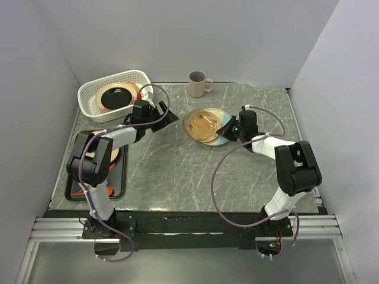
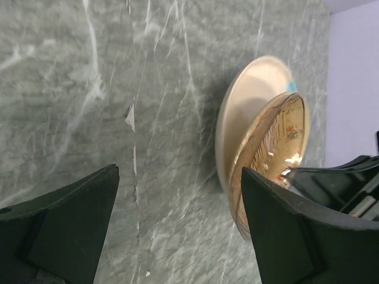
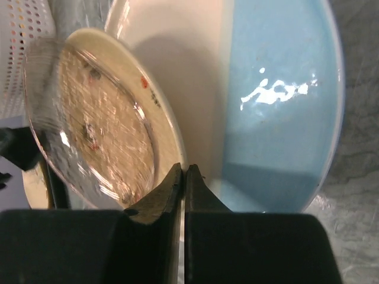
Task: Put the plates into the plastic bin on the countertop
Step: Pick up the plate at the center of the board.
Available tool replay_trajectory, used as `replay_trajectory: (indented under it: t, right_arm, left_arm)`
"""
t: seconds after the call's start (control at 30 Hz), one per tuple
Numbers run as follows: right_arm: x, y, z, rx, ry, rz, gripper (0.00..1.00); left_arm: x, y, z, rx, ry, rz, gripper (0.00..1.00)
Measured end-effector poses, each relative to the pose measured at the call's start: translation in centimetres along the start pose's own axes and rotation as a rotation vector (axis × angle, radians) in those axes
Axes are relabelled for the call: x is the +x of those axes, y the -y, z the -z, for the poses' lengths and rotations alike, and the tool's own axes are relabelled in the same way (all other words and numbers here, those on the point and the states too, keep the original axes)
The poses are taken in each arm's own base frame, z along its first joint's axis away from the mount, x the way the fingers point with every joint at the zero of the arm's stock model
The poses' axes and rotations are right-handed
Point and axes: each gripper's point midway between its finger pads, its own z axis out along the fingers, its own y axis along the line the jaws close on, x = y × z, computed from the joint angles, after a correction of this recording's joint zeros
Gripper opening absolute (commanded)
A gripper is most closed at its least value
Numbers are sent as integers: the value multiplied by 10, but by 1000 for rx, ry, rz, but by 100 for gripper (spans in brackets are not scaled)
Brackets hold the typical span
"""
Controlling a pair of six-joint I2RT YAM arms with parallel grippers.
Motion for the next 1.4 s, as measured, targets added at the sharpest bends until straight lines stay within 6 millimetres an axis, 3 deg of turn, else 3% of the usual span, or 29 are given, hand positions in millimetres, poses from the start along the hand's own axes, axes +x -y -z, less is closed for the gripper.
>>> replay_trajectory:
  t: [0.2,0.5,0.8,1.03,1.27,1.4]
  right_arm:
    - [-3,0,0,-5,4,-5,1]
    - [-4,2,1,-9,1,-11,2]
    - [-4,3,2,-9,-1,-8,2]
    - [-6,5,2,-6,1,-9,2]
    - [-7,7,3,-3,0,-12,2]
    - [-7,6,3,-5,-1,-13,2]
  left_arm:
    - [26,-2,-11,0,-63,-4,88]
    - [29,27,-13,99,-56,-35,83]
    - [38,39,-10,158,-94,-44,71]
    - [65,57,-8,201,-167,-71,46]
    - [85,61,-10,210,-212,-82,2]
    - [90,55,-13,194,-224,-84,1]
